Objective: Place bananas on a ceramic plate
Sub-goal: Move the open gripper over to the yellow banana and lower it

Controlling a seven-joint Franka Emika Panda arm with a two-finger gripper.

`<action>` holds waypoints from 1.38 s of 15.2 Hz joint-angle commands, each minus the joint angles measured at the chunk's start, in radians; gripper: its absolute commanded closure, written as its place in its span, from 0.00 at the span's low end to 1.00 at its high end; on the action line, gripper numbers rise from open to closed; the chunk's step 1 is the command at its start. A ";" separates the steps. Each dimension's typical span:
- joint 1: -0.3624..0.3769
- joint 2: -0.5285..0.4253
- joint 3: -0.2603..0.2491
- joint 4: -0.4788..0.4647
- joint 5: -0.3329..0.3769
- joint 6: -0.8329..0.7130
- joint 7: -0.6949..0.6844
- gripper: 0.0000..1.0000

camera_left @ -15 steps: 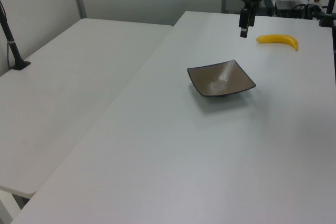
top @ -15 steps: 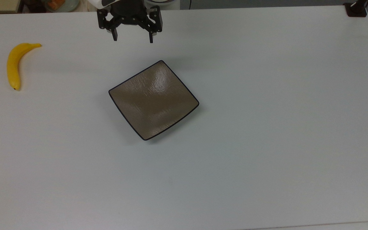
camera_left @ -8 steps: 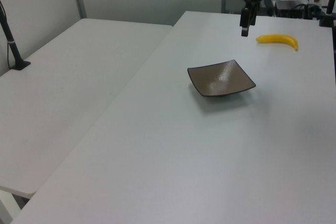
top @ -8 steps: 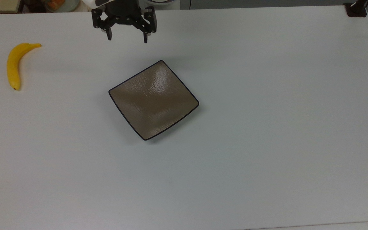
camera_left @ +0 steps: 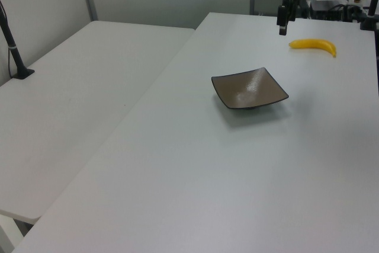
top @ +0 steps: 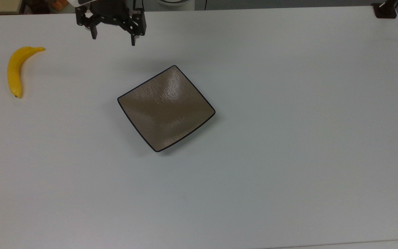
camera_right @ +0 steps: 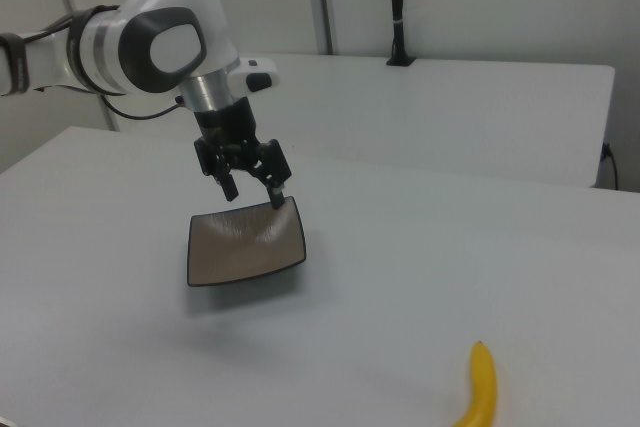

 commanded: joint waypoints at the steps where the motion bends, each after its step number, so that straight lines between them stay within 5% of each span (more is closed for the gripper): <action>1: -0.023 0.014 -0.050 -0.017 -0.030 0.038 -0.084 0.00; 7: -0.097 0.076 -0.181 -0.019 -0.067 0.147 -0.248 0.00; 15: -0.264 0.296 -0.184 0.083 -0.159 0.319 -0.348 0.00; 21: -0.321 0.361 -0.184 0.084 -0.165 0.405 -0.365 0.00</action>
